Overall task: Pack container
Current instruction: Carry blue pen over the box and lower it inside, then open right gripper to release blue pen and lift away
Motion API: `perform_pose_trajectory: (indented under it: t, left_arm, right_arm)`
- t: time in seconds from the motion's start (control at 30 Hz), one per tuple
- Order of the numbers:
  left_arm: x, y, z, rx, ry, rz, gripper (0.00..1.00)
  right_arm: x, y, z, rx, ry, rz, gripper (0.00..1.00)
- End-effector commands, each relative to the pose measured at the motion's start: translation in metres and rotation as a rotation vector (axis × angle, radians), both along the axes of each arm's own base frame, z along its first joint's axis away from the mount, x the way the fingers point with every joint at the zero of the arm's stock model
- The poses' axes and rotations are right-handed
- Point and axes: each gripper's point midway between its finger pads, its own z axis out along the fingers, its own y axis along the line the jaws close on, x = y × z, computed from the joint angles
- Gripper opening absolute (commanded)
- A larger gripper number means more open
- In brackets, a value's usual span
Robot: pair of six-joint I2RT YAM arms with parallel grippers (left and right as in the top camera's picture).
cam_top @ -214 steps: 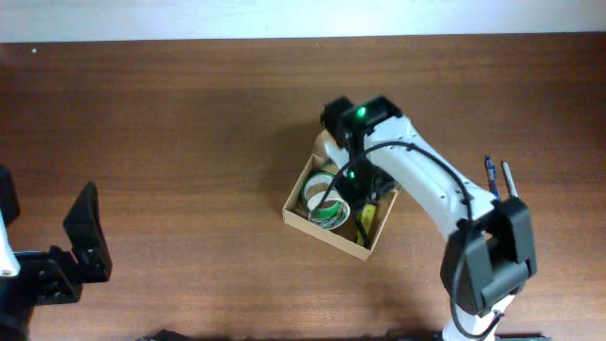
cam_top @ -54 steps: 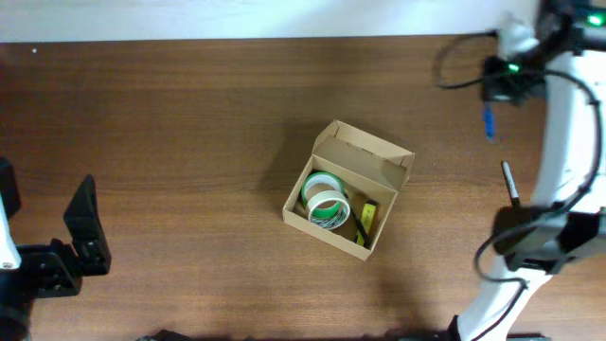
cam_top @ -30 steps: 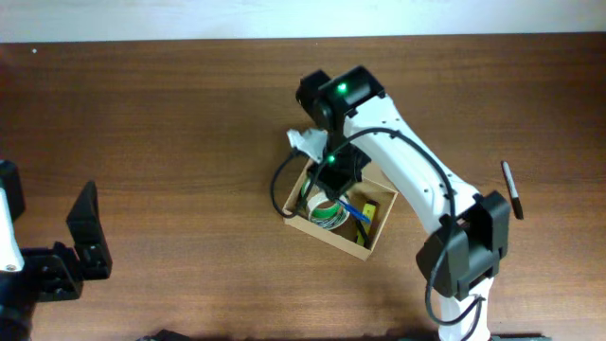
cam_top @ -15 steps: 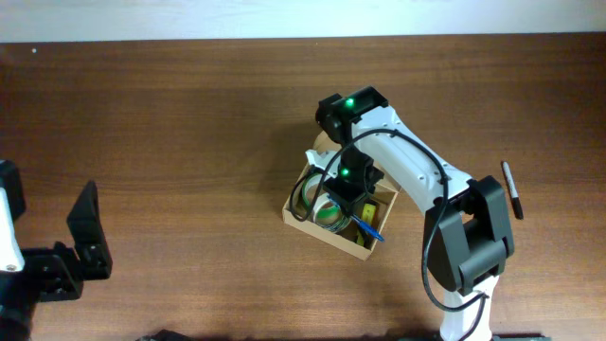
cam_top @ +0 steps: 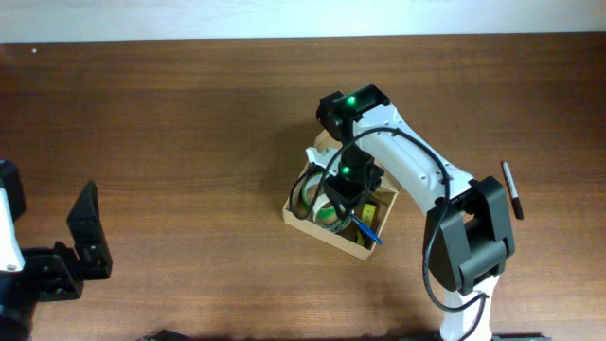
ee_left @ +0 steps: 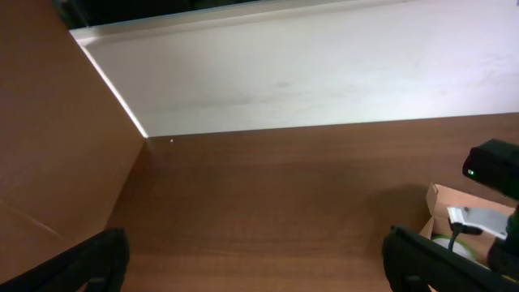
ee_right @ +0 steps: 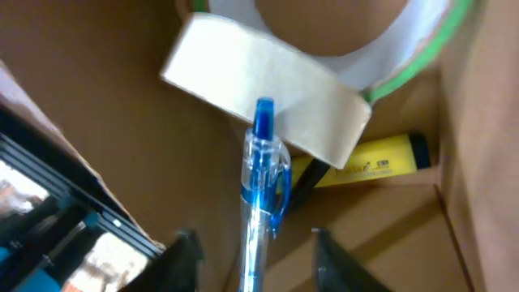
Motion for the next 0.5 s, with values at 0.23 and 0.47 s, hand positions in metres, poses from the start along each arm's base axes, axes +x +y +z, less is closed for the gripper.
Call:
perform_pose_trajectory:
  t: [0.23, 0.47]
  left_arm:
    - [0.0025, -0.0014, -0.0015, 0.017, 0.011, -0.009, 1.0]
    - [0.0024, -0.0025, -0.0017, 0.014, 0.011, -0.015, 1.0]
  right_arm:
    - [0.0113, 0.0059, 0.015, 0.031, -0.055, 0.0, 0.22]
    - [0.0102, 0.0045, 0.0151, 0.024, -0.051, 0.001, 0.36]
